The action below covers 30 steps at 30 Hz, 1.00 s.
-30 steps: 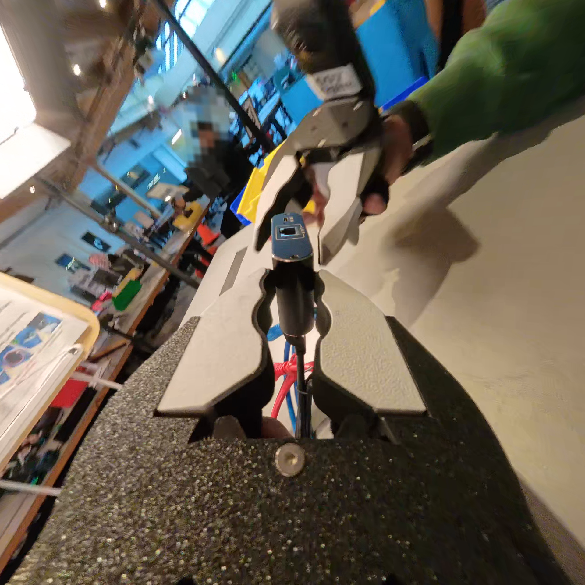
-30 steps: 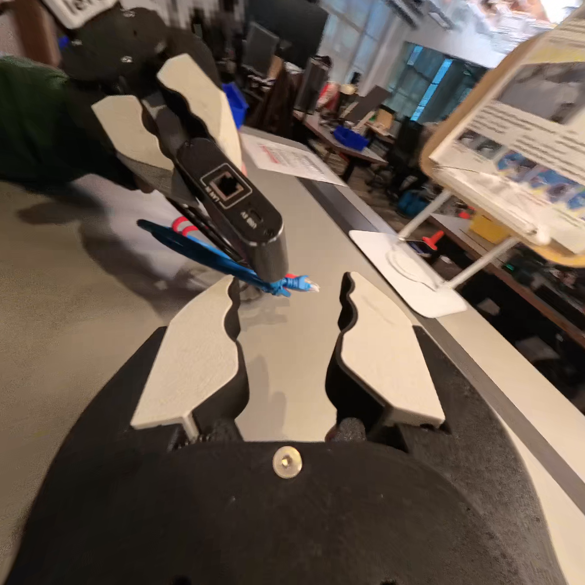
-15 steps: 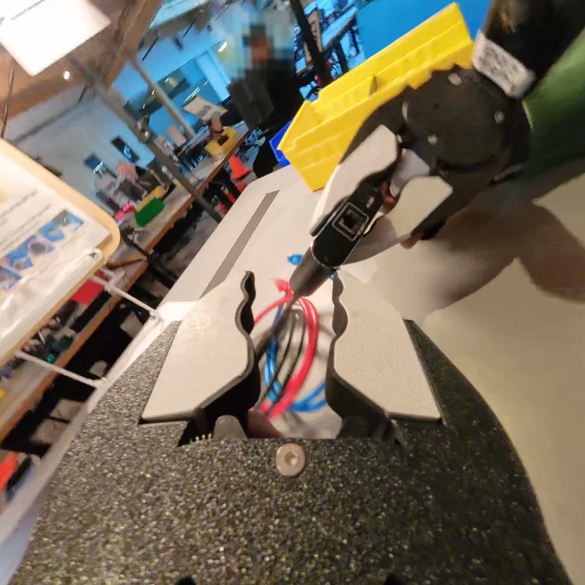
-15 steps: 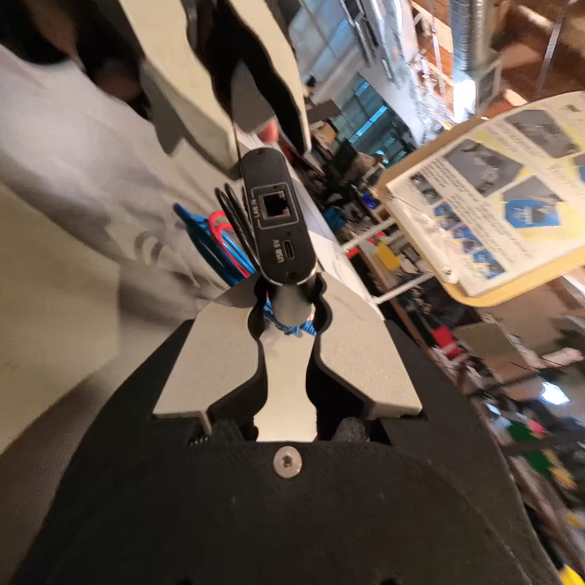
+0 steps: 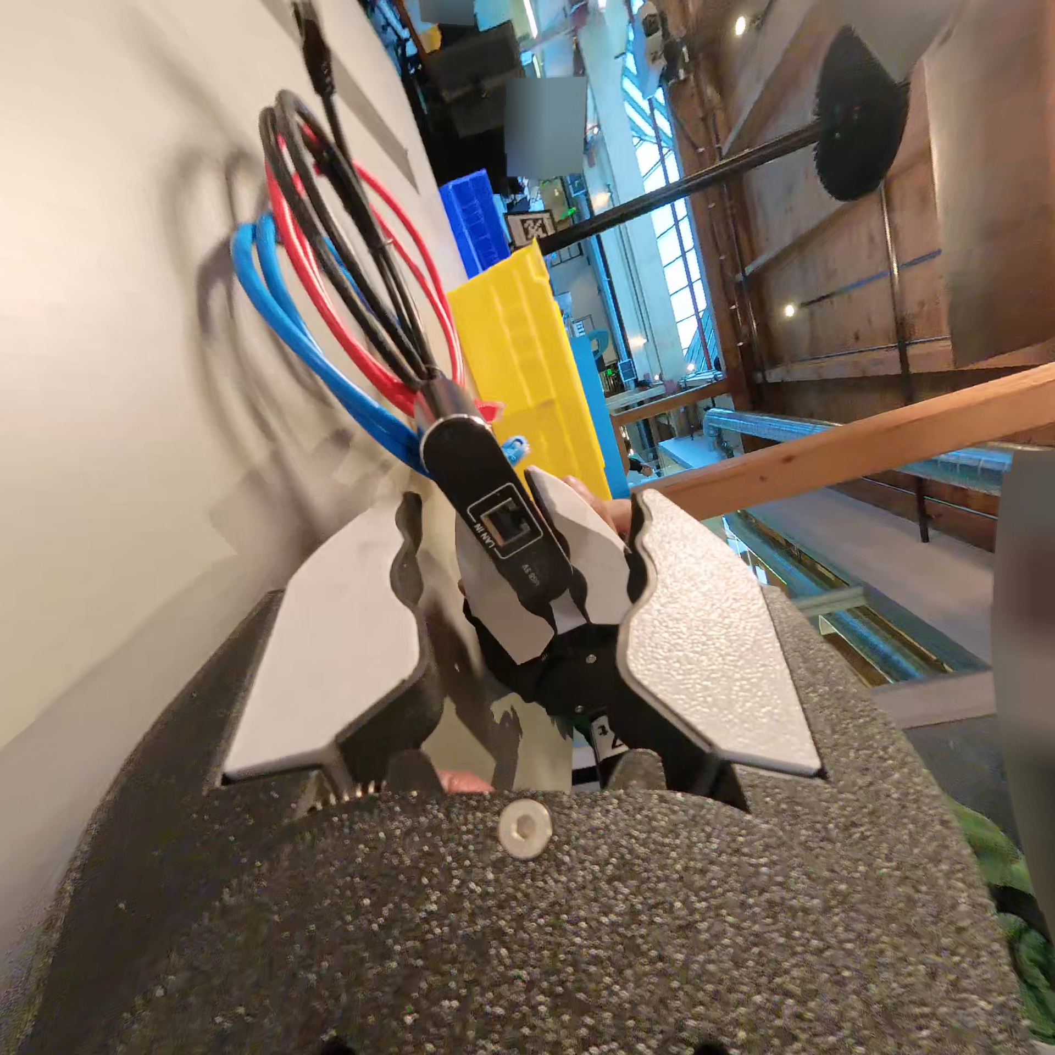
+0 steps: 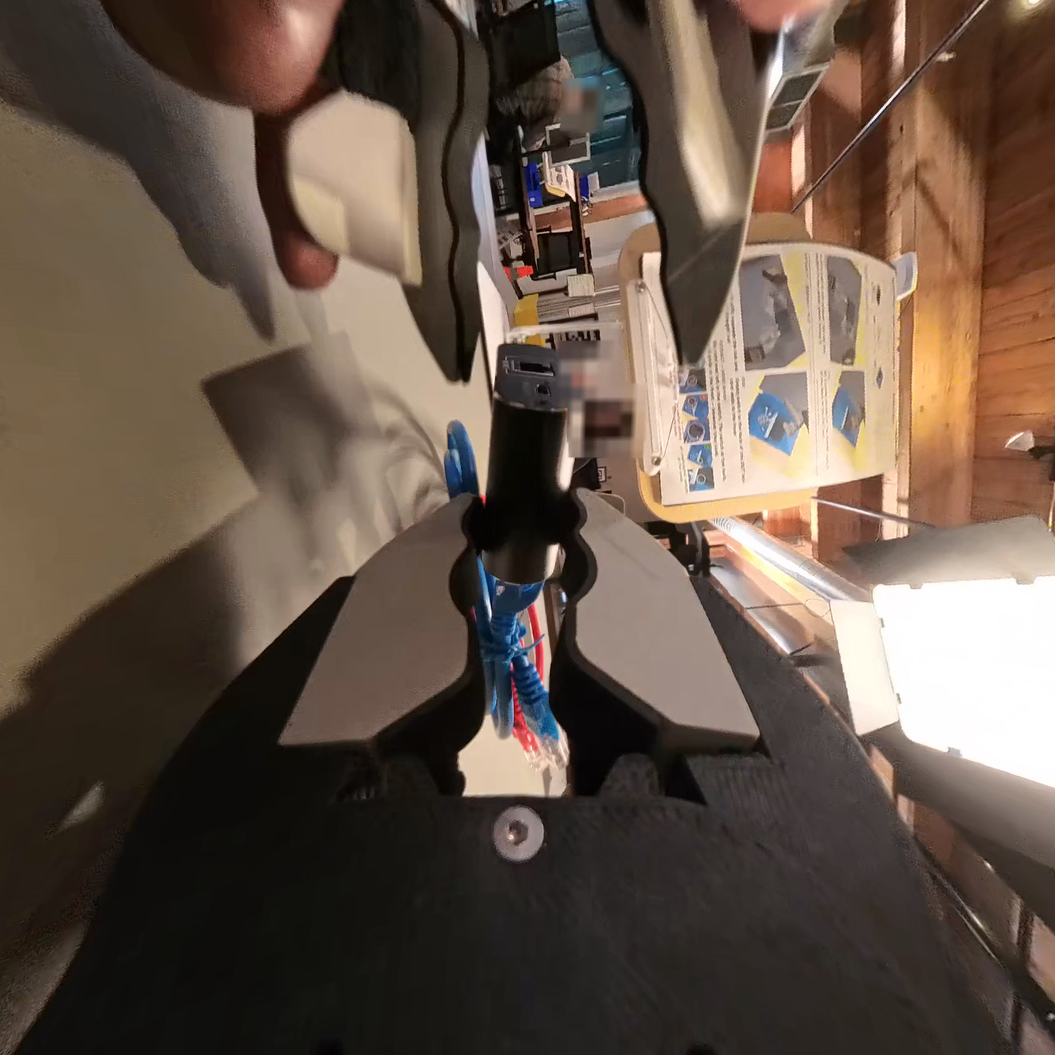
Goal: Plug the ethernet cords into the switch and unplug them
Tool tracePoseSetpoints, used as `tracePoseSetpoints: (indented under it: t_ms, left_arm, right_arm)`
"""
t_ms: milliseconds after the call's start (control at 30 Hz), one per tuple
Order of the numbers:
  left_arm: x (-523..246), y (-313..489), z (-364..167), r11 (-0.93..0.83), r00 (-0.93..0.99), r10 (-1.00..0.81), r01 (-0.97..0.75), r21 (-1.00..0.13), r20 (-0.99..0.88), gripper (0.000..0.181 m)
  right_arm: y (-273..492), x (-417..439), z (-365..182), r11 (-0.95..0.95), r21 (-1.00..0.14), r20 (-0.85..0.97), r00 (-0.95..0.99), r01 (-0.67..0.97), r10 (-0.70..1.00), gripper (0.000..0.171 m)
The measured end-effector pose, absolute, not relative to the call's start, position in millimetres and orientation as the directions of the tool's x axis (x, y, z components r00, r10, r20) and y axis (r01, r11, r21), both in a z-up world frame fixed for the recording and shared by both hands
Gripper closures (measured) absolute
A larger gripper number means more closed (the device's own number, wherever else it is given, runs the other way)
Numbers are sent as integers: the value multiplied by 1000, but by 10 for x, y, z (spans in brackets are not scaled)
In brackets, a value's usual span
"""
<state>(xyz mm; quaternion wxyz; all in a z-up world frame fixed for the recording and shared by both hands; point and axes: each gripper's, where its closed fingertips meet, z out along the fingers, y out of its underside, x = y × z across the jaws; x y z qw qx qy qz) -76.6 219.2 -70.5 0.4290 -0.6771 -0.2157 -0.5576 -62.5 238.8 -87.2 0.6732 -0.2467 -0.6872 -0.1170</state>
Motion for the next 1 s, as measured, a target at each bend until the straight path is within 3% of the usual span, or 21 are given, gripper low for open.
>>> tracePoseSetpoints:
  t_ms: [100,200,233,333,367,467,567,800,867,1000]
  left_arm:
    - [-698,2192,-768,-566,265,-164,763,-311,950,112]
    - [-732,2204,-833,-552,256,-146,781,-294,955,129]
    - [-758,2200,-893,-551,274,-128,779,-298,953,143]
    - [-780,2189,-922,-572,309,-159,745,-343,938,150]
    - [-786,2185,-904,-574,367,-190,711,-406,911,152]
    - [-795,2163,-884,-538,661,-349,439,-720,664,153]
    - [-832,2127,-781,-446,745,-490,232,-864,453,153]
    - [-767,1958,-735,-261,724,-680,-90,-961,117,153]
    - [-745,1942,-727,-216,722,-690,-132,-968,56,153]
    - [-668,1900,-761,-146,700,-712,-231,-962,-60,153]
  right_arm:
    - [2241,-744,-874,861,-170,983,27,480,179,146]
    - [2040,-856,-906,892,-146,987,6,429,159,147]
    - [1991,-881,-917,900,-129,990,-1,415,143,147]
    - [1936,-905,-959,911,-112,991,-28,398,134,144]
    - [1918,-901,-968,914,-118,988,-47,388,147,140]
    - [1820,-845,-1006,885,-252,934,-141,391,328,139]
    - [1704,-722,-1028,818,-446,813,-217,363,540,147]
    - [2064,-559,-672,534,-799,528,-104,277,843,148]
    - [2042,-553,-662,488,-834,470,-131,258,873,148]
    - [2053,-581,-688,543,-798,528,-132,262,839,148]
